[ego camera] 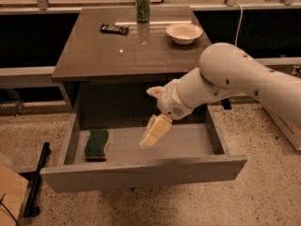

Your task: Pick sponge from top drawer and place on counter

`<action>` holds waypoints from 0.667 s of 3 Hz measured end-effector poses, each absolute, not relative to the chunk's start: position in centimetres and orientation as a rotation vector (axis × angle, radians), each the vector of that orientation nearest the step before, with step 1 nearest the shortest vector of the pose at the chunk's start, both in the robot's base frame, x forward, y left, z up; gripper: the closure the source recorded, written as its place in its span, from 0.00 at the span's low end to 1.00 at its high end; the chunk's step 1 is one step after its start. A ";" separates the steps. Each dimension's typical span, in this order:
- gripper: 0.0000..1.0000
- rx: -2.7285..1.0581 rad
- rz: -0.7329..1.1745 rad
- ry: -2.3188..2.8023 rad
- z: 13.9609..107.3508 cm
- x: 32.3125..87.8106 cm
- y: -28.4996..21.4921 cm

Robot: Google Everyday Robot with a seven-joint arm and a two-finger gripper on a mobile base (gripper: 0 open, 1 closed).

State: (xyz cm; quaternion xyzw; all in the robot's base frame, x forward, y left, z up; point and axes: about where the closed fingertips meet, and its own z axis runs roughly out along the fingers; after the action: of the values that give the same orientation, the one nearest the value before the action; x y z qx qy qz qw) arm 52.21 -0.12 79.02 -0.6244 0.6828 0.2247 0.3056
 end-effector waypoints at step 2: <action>0.00 -1.631 0.591 1.821 78.4 52.8 0.3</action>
Offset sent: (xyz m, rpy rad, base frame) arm 0.0074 0.0053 -0.0112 -0.0024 0.0127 -0.0385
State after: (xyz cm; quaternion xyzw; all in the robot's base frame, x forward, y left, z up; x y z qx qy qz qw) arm 52.75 0.29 78.37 -0.6169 0.6888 0.2236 0.3082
